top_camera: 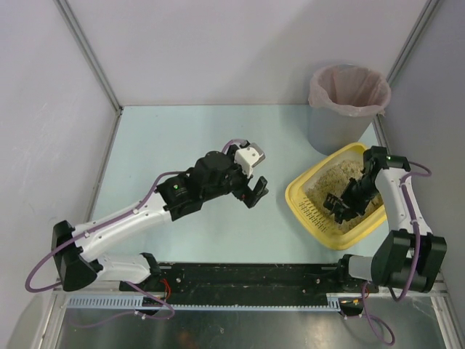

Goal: Clean the litter box

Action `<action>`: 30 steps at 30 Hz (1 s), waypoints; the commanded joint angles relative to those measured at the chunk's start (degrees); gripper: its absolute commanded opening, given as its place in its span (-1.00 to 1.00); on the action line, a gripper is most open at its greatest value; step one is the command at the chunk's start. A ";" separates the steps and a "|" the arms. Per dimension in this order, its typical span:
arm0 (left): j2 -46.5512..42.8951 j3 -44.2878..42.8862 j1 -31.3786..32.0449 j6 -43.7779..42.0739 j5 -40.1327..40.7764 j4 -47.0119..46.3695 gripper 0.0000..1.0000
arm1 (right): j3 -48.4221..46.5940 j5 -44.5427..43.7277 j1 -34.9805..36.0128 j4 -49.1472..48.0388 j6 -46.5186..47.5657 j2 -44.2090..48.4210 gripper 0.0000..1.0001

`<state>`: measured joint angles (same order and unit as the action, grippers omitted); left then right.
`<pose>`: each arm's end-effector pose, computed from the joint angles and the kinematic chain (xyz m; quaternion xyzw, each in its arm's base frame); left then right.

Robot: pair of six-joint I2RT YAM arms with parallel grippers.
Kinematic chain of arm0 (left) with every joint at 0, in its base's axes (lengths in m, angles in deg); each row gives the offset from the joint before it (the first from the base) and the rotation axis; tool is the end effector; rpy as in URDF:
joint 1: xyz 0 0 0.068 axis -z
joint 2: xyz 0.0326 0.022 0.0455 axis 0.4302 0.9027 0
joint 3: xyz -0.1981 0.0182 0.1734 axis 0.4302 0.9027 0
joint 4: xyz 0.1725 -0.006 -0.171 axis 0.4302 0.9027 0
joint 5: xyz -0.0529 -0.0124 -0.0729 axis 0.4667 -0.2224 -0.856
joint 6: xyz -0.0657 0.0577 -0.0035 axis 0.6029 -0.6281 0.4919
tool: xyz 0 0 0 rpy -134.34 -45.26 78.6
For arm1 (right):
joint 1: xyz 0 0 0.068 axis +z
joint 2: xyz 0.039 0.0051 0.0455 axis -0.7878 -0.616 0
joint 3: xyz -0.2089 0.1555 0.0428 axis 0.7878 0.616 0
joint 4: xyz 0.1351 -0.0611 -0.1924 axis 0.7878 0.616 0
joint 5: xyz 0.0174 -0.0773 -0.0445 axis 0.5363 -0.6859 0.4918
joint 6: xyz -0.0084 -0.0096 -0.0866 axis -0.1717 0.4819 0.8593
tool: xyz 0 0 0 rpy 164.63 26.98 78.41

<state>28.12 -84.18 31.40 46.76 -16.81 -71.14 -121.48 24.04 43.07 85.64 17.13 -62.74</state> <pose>0.1695 -0.2573 0.3343 0.3835 0.7332 -0.2644 0.4955 0.1831 -0.0087 0.2200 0.2973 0.9459 0.1302 0.0024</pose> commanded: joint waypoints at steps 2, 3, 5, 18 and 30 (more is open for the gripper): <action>-2.45 0.33 0.25 -2.93 2.85 -0.65 0.99 | -3.93 -1.03 -1.11 0.70 2.59 -3.51 -1.00; -2.53 0.41 0.25 -3.02 2.94 -0.65 0.99 | -4.11 -0.68 -1.37 0.44 3.12 -4.21 -1.00; -2.80 0.50 0.33 -3.19 3.20 -0.65 0.99 | -4.55 0.72 -2.08 0.43 4.26 -7.18 -1.00; -3.50 0.50 0.33 -2.67 3.29 -0.65 1.00 | -10.43 2.57 -4.98 -0.88 6.73 -17.65 -1.00; -4.38 0.50 0.42 -2.66 3.20 -0.65 0.99 | -13.95 2.22 -6.39 -7.90 4.36 -25.31 -1.00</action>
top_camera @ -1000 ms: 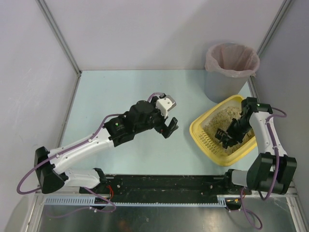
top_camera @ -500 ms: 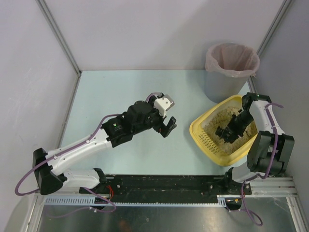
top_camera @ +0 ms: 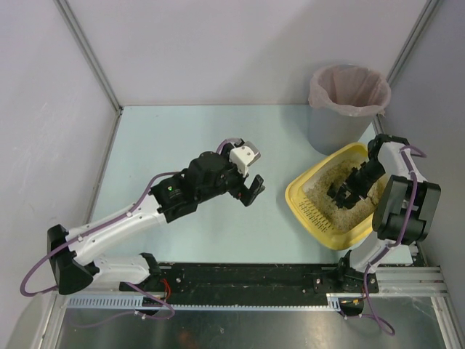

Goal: Clean the litter box

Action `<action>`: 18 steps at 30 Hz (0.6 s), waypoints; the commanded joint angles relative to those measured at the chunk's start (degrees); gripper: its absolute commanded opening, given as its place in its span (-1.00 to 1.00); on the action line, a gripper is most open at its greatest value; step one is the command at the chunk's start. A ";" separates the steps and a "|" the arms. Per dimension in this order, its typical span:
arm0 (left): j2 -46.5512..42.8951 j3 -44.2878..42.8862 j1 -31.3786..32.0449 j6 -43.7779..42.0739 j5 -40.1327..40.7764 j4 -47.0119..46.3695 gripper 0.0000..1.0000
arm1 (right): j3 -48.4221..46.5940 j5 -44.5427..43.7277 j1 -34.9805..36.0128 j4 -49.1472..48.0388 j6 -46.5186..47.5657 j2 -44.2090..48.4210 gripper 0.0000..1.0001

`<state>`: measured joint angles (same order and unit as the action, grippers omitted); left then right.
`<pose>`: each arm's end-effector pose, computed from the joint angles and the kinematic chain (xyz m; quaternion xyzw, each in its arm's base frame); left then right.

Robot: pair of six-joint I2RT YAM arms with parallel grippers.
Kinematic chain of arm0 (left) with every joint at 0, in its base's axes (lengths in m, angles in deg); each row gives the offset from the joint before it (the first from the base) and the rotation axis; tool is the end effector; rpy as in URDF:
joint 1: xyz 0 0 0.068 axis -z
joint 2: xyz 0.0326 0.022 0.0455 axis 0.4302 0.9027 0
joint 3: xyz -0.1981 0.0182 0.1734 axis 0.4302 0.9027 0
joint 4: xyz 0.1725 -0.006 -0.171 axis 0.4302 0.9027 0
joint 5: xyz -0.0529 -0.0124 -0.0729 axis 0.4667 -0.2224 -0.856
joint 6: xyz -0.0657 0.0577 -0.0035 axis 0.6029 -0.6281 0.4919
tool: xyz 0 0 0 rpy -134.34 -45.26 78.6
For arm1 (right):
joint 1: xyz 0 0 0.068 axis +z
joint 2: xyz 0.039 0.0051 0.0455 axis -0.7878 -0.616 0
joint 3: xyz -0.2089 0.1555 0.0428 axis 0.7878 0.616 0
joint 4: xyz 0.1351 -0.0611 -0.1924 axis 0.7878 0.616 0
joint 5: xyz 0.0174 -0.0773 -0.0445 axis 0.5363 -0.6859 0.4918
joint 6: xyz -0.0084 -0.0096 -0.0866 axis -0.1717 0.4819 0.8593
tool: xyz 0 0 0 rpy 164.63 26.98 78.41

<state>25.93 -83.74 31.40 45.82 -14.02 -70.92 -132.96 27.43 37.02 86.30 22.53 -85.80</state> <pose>0.1677 -0.2477 0.3418 0.3733 0.7296 -0.2479 0.5165 0.2476 -0.0412 0.1870 -0.3158 -0.9320 -0.1525 0.0914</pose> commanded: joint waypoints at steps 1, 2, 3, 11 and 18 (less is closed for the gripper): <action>-2.28 0.15 0.33 -1.64 0.32 -0.96 0.99 | -2.57 -1.25 -0.33 -9.27 -1.48 -2.34 -1.00; -2.20 0.15 0.33 -1.64 0.32 -0.96 0.99 | -2.57 -1.26 -0.33 -9.97 -1.83 -2.43 -1.00; -2.20 0.15 0.33 -1.64 0.23 -0.87 0.99 | -2.57 -1.43 -0.33 -11.46 -2.18 -2.52 -1.00; -1.23 0.15 0.33 -1.72 0.05 -0.87 0.99 | -2.48 -6.08 0.02 -17.97 -4.91 -3.66 -1.00; -0.44 0.33 0.33 -2.25 0.58 -0.87 0.99 | -1.17 -9.95 0.28 -24.55 -5.35 -4.01 -1.00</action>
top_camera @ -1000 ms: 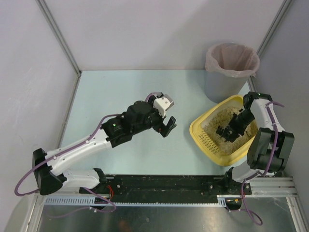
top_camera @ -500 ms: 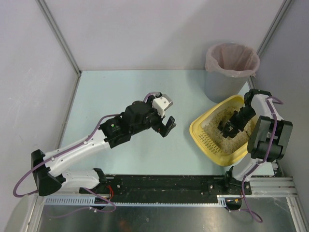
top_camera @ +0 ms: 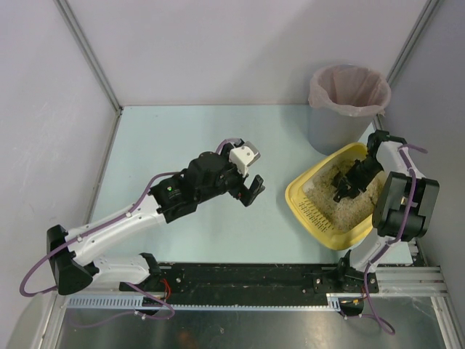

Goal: Clean the litter box

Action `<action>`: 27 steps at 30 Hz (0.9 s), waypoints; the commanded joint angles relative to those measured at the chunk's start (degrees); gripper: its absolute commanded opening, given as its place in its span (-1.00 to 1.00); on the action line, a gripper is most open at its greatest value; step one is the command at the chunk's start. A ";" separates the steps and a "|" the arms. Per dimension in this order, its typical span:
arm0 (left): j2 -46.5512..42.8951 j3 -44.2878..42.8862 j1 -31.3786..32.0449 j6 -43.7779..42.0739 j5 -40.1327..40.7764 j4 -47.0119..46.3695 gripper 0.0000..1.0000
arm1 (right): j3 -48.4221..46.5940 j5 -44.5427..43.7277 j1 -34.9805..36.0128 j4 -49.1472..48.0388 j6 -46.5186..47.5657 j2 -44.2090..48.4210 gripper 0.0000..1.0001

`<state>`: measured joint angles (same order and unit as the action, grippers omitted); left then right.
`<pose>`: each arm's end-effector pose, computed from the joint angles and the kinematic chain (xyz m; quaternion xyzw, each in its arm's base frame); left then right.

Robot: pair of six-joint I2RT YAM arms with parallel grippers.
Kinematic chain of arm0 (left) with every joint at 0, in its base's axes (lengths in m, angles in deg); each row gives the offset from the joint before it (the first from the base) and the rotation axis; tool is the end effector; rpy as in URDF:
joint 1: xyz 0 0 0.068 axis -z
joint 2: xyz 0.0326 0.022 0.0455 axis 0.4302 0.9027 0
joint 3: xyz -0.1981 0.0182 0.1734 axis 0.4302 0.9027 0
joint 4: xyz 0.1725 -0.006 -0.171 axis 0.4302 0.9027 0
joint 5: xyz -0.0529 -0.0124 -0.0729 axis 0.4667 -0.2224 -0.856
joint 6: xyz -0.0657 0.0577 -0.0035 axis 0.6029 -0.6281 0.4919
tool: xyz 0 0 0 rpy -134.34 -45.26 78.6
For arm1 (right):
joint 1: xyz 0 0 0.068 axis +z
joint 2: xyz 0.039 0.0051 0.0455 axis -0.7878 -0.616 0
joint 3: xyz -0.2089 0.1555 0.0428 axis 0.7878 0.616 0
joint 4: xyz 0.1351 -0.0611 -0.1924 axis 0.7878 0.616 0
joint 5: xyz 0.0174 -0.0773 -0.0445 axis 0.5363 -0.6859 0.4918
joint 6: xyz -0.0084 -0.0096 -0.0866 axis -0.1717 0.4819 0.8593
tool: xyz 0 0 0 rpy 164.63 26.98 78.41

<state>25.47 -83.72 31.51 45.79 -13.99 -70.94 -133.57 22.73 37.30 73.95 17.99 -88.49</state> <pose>0.1663 -0.2465 0.3439 0.3728 0.7273 -0.2497 0.5193 0.2819 -0.0552 0.1734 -0.3403 -0.9330 -0.1170 0.0059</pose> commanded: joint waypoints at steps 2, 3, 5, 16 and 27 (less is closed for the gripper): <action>0.28 0.31 0.22 -2.49 0.65 -0.85 0.99 | 1.11 -6.57 0.09 -13.88 -0.81 -0.88 -1.00; 0.28 0.31 0.22 -2.76 0.65 -0.85 0.99 | 1.73 -6.75 0.09 -16.06 -0.63 -0.45 -1.00; 0.55 0.39 0.22 -3.19 1.08 -0.85 0.99 | 4.19 -7.28 0.26 -18.19 -0.63 0.78 -1.00; 1.08 -2.33 0.14 -0.65 -3.40 -0.50 0.99 | 13.25 -11.85 2.81 -27.77 -0.80 10.80 -1.00; -3.84 -1.45 -0.21 3.31 -7.17 1.87 0.99 | 15.97 -11.50 3.86 -26.29 -0.81 18.89 -1.00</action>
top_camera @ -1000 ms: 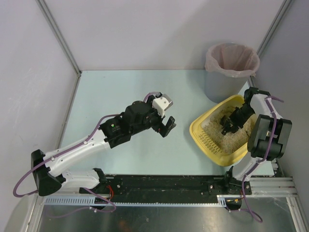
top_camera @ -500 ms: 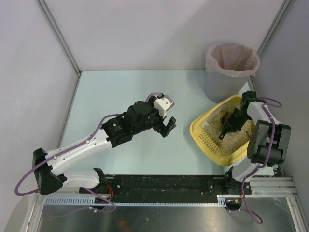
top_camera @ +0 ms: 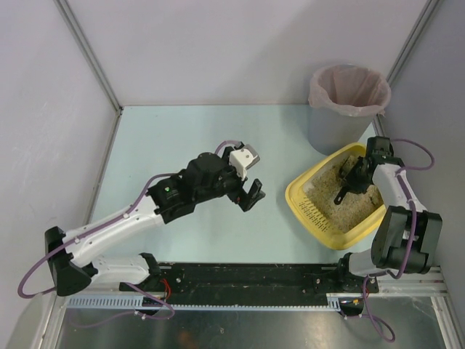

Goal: Clean the litter box

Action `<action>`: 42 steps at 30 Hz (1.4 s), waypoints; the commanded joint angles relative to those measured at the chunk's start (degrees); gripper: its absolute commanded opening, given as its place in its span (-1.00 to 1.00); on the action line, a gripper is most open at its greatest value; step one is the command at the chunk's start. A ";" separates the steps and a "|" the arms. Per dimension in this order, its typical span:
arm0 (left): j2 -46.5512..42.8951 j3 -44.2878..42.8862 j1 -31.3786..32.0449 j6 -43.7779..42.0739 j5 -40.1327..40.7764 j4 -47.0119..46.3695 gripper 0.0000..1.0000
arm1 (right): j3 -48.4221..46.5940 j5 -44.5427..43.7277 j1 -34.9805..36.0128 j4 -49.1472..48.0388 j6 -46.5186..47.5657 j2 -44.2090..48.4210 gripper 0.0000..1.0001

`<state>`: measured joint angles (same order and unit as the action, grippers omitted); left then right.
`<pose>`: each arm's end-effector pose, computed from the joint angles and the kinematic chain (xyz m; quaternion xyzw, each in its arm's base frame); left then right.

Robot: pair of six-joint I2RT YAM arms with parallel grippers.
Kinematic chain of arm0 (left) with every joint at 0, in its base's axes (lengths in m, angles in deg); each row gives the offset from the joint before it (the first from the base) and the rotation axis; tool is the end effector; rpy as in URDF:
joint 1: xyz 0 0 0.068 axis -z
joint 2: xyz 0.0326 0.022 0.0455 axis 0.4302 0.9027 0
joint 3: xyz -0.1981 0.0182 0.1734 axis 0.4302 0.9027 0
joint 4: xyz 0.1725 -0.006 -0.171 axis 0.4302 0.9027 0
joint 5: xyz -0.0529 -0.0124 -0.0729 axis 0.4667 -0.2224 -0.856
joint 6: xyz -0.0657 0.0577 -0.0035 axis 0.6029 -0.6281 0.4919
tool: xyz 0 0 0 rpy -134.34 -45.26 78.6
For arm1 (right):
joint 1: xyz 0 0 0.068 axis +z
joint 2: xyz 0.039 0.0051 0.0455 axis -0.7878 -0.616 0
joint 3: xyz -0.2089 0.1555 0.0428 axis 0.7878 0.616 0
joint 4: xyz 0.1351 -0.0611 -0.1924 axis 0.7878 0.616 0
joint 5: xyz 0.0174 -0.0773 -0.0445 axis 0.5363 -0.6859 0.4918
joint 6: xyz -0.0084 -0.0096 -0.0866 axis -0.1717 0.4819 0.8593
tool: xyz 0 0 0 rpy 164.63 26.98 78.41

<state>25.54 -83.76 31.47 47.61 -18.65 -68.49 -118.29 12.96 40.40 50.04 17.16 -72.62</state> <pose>0.1602 -0.2482 0.3377 0.3875 0.7337 -0.2782 0.4838 0.2747 -0.0512 0.1884 0.3100 0.9251 0.0588 0.2113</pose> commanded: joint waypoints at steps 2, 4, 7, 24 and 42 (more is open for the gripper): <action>-3.74 -1.14 -0.17 1.40 -2.00 -0.57 0.99 | 1.05 -2.17 1.29 -1.49 0.11 3.98 -1.00; -2.95 -0.97 -0.17 0.88 -0.33 -0.40 0.99 | 1.13 -2.52 2.25 -0.26 -0.06 4.87 -1.00; -1.89 -0.88 -0.17 0.70 -0.15 -0.40 1.00 | 1.66 -3.57 4.70 1.58 -1.28 7.32 -1.00; -1.19 -0.53 -0.17 1.05 0.20 -0.40 0.99 | 5.71 -6.64 9.21 -0.44 -5.33 11.81 -1.00; -1.63 -0.53 -0.17 0.26 2.31 -0.40 0.99 | 6.49 -13.24 14.72 -0.26 -7.71 13.83 -1.00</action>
<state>24.49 -83.76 31.45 48.42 -17.01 -68.10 -112.00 0.83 54.37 51.57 11.04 -59.79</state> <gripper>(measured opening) 0.996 0.292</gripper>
